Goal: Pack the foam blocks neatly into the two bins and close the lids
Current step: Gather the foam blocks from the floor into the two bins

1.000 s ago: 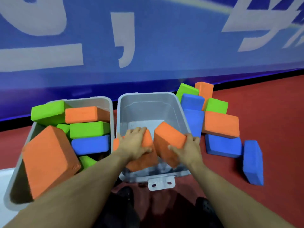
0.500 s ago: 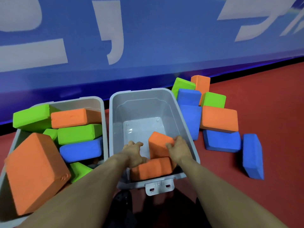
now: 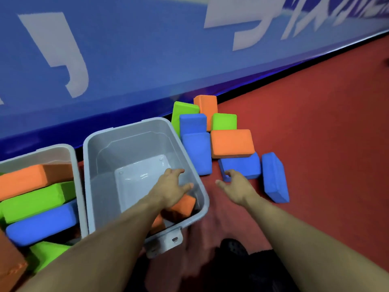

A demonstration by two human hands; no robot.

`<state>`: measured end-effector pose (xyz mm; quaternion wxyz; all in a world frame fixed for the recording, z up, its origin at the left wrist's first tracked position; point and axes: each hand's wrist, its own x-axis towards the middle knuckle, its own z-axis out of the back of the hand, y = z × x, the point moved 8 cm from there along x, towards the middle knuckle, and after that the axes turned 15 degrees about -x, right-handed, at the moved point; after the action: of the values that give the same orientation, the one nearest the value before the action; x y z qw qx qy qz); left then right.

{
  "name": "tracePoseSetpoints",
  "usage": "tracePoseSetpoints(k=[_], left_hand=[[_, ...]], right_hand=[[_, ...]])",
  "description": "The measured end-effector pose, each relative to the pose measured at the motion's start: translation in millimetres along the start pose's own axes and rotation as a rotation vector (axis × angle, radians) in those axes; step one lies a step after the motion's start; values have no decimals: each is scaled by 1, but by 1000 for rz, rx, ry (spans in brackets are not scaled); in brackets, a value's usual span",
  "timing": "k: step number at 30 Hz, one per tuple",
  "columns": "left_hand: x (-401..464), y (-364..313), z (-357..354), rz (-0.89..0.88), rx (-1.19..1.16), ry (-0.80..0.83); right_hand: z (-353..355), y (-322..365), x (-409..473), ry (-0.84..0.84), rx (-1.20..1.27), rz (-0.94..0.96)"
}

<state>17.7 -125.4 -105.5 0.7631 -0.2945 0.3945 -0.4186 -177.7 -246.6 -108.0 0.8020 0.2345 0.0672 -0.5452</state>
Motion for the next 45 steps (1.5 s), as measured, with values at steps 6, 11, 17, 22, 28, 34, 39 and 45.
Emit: tracePoseSetpoints(k=[6,11,17,22,28,34,39,45], left_hand=[[42,-57,-71,-103,-35,71],[108,-66,-127,25,-234,36],[210,-53,-156,52,-326,-154],[283,-27,-178,91,-362,-223],[338,7,-193,197,-348,-253],[354,8,-230,305,-512,-216],[364,-9,-263,411,-838,-204],[368,-9,-274,483,-868,-334]], right_hand=[[47,-121,30,-17,-15,-186],[25,-205,74,7,163,-363],[-22,-272,119,-66,227,-630],[-59,-310,160,-52,56,-544],[-92,-329,174,-232,-51,-558],[-99,-327,179,-293,-76,-561],[-94,-331,180,-291,-102,-528],[-95,-335,182,-292,-118,-495]])
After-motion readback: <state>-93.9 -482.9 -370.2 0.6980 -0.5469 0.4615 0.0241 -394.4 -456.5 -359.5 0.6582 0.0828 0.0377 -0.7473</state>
